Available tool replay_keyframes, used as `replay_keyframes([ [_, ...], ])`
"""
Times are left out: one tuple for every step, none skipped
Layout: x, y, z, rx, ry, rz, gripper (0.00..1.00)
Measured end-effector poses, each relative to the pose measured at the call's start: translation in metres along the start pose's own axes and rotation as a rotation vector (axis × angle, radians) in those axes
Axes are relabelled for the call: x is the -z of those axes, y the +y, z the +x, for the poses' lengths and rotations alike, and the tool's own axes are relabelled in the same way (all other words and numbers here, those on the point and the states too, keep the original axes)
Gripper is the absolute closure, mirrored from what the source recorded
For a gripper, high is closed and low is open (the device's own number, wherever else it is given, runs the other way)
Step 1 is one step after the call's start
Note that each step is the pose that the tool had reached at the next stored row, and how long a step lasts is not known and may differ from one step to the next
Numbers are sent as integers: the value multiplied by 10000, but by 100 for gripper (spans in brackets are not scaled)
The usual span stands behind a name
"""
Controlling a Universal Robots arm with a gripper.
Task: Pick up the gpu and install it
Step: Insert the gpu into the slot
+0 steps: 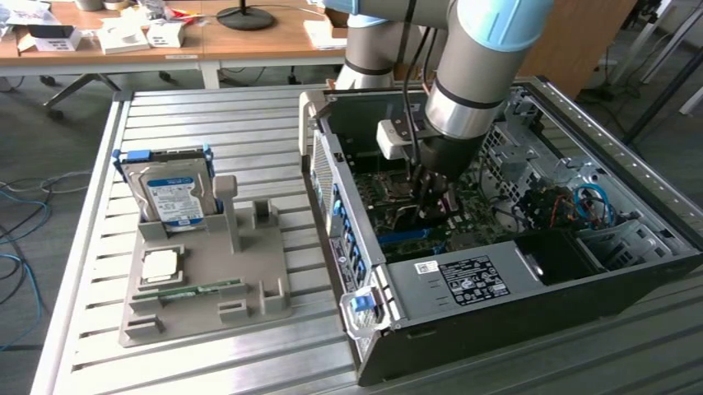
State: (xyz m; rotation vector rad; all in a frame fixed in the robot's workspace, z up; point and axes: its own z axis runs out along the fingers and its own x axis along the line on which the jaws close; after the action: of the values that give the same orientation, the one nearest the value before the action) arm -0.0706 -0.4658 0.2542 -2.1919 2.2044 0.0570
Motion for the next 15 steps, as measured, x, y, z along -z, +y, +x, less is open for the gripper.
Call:
replay_keyframes([
  [-1, 0, 0, 0, 1, 0, 74],
  [-2, 0, 0, -1, 1, 0, 74],
  [-2, 0, 0, 0, 1, 0, 74],
  [-2, 0, 0, 0, 2, 0, 74],
  [-2, 0, 0, 0, 2, 0, 74],
  [-2, 0, 0, 0, 2, 0, 74],
  [-3, 0, 0, 0, 2, -1, 74],
  [-4, 0, -1, 0, 1, 0, 74],
  [-6, 0, 0, 0, 1, 0, 74],
  [-7, 0, 0, 0, 1, 0, 74],
  [-9, 0, 0, 0, 2, -1, 74],
  [-9, 0, 0, 0, 2, -1, 74],
  [-9, 0, 0, 0, 2, -1, 74],
  [-9, 0, 0, 0, 2, 0, 74],
  [-9, 0, 0, 0, 2, -1, 74],
])
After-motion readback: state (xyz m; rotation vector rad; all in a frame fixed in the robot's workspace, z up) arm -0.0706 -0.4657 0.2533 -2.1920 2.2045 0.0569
